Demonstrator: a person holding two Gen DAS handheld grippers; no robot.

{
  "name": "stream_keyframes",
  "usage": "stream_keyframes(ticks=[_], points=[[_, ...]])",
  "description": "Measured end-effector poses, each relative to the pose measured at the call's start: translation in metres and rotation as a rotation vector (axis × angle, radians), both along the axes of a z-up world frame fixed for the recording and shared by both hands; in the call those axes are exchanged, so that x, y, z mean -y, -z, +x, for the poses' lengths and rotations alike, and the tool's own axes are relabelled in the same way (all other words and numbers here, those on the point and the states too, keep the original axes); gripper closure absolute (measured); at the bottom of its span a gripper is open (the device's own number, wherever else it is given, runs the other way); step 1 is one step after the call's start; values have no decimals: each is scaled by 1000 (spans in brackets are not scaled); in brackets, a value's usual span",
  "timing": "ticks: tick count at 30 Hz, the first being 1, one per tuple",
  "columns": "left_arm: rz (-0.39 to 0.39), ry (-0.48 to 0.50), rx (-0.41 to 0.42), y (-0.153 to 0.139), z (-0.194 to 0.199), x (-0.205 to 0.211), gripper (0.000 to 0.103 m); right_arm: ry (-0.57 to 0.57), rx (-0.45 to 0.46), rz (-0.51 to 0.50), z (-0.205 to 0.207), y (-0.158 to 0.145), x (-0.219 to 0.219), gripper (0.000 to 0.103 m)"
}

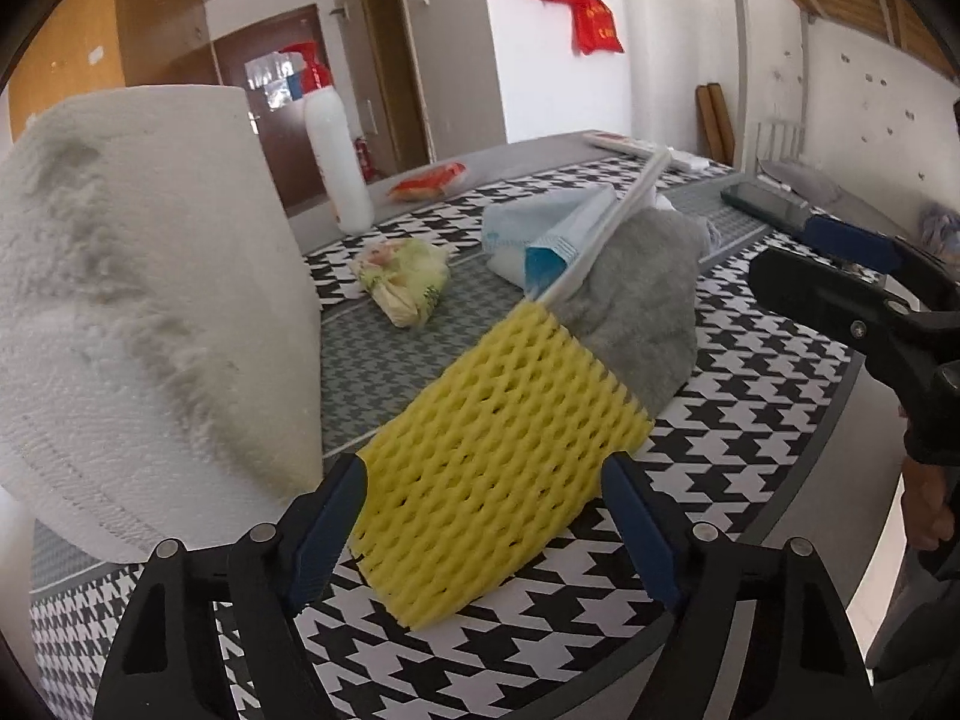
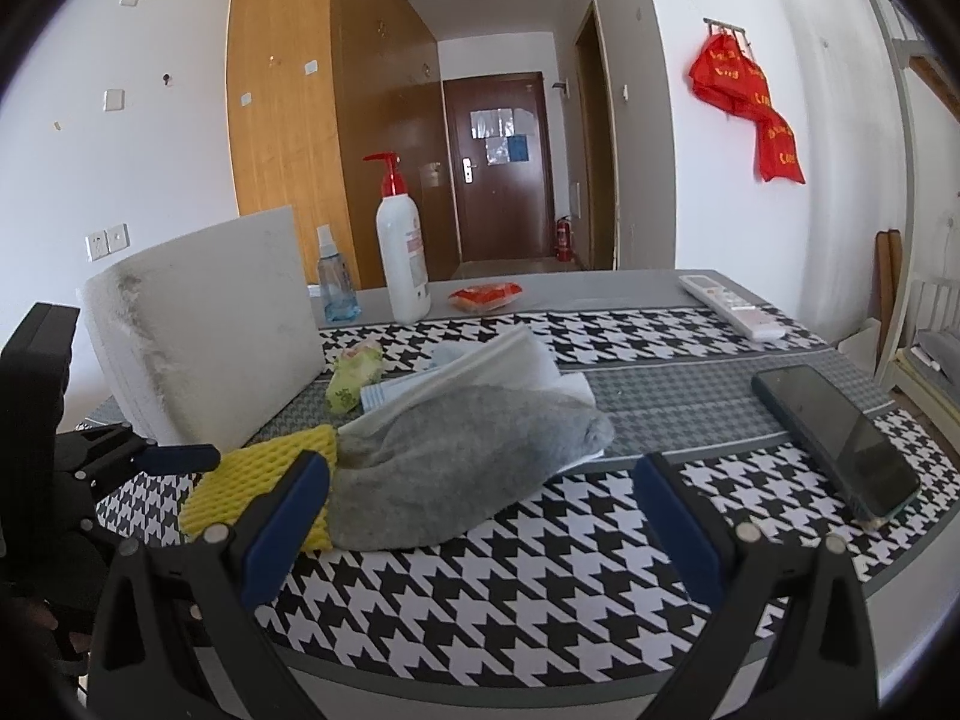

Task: Organize soft objects
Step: 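Move the left tool to the yellow foam net and close on it, then lift the yellow net with the left tool while the right tool grasps the grey sock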

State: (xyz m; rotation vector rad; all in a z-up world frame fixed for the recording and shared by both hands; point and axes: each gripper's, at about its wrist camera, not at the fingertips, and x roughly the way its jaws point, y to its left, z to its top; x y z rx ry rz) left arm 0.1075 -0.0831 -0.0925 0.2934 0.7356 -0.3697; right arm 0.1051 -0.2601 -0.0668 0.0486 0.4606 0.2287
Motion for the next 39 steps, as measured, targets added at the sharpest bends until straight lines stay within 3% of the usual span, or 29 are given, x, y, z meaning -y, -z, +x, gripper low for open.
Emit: stream_keyframes(ticks=[6,14,18,22,27,35,39], points=[[13,26,-35,3,1,4,22,-18,-43,24,6,5,0,1],[-2,42,-47,3,2,6,33,-22,-67,26,11,6,-3,1],[3,40,-48,2,3,6,42,-31,-97,29,18,4,-5,1],[3,16,-44,2,6,1,61,-53,-122,63,26,1,-4,1],[-30,6,-51,-1,11,-10,76,-55,-149,42,37,0,-8,1],[-46,22,-57,0,13,-14,78,-56,-165,26,48,0,-7,1],[-66,17,-58,0,15,-17,78,-52,-186,18,54,3,-7,10]])
